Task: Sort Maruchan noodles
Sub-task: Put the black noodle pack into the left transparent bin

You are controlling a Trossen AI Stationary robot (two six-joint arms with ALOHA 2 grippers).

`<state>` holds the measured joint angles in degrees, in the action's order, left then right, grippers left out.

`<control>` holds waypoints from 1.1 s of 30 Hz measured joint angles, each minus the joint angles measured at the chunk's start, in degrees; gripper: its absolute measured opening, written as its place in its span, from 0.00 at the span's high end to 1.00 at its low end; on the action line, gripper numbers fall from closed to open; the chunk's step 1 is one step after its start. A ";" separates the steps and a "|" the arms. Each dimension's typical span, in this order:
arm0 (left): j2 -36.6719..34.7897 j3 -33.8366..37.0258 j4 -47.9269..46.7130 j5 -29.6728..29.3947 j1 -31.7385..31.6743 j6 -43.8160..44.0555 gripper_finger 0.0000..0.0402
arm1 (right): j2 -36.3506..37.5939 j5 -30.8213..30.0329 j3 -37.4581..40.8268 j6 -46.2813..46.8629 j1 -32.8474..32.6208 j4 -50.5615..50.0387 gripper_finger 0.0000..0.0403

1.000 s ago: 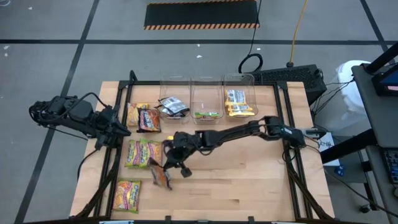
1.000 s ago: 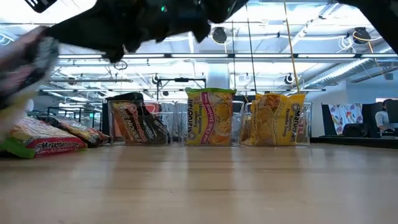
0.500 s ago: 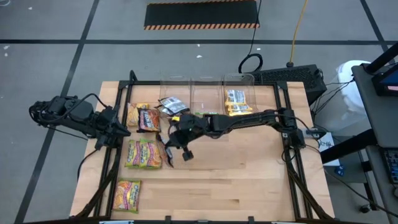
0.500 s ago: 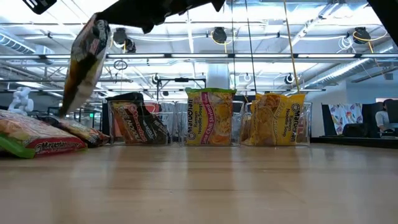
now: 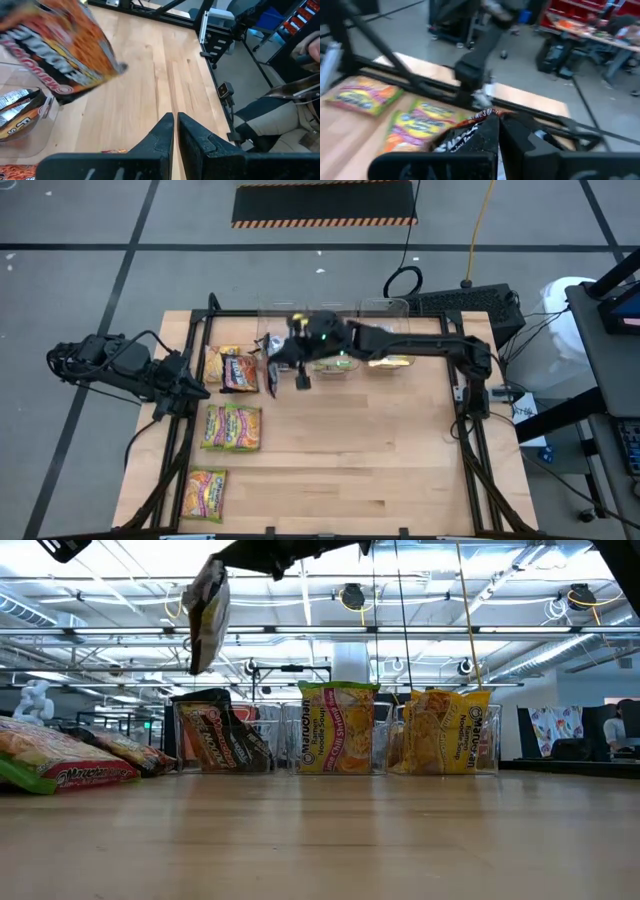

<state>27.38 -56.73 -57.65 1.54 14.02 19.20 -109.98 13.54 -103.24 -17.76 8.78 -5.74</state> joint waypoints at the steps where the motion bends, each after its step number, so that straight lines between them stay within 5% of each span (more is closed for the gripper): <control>1: -0.01 0.00 -0.02 0.00 0.02 0.00 0.93 | 0.24 -0.01 0.00 0.03 0.89 0.29 1.00; 19: -0.02 0.00 -0.07 -0.09 0.00 -3.90 0.93 | -0.24 4.91 -0.04 1.43 14.31 3.42 1.00; 33: -0.01 0.02 -2.46 -0.18 0.02 -6.33 0.93 | -11.38 11.65 -0.04 2.77 20.63 11.40 1.00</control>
<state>27.37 -56.71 -60.11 1.36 14.04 12.87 -121.36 25.19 -103.28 -15.00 29.41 5.66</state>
